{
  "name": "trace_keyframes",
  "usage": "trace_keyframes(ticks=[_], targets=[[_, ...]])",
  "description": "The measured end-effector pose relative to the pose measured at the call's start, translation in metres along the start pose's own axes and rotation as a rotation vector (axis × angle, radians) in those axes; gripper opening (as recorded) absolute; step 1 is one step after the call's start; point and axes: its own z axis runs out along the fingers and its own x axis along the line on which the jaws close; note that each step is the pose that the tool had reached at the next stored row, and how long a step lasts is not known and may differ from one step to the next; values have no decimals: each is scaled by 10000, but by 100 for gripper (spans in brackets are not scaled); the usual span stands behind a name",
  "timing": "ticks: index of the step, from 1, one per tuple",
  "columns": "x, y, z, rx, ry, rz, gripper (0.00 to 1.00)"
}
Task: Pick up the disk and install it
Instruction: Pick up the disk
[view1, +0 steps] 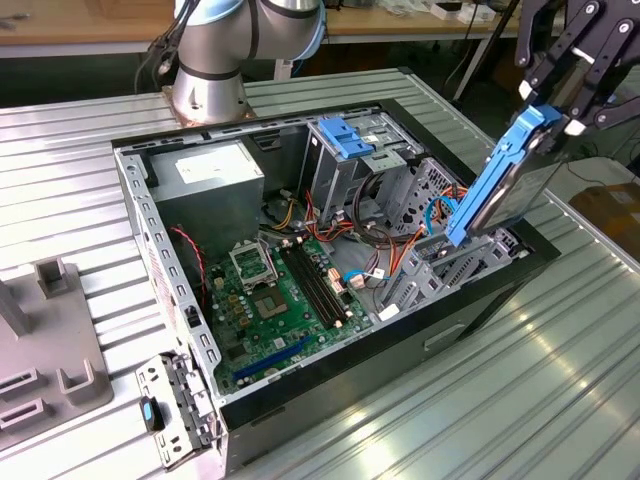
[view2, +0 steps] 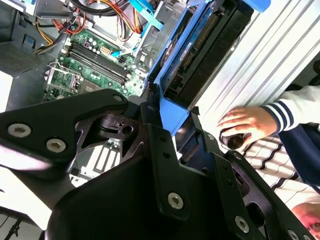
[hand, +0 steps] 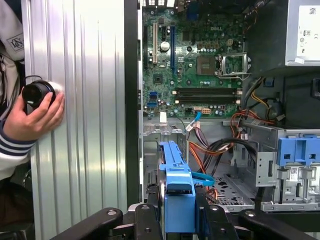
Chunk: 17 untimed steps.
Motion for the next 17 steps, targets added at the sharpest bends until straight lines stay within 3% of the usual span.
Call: trace_keyframes(ticks=[12, 13, 15, 17], targets=[[-4, 23, 255, 0, 2, 0, 36], [-18, 25, 264, 0, 0, 0, 36], [-79, 31, 350, 0, 0, 0, 36], [-135, 32, 366, 0, -2, 0, 36]])
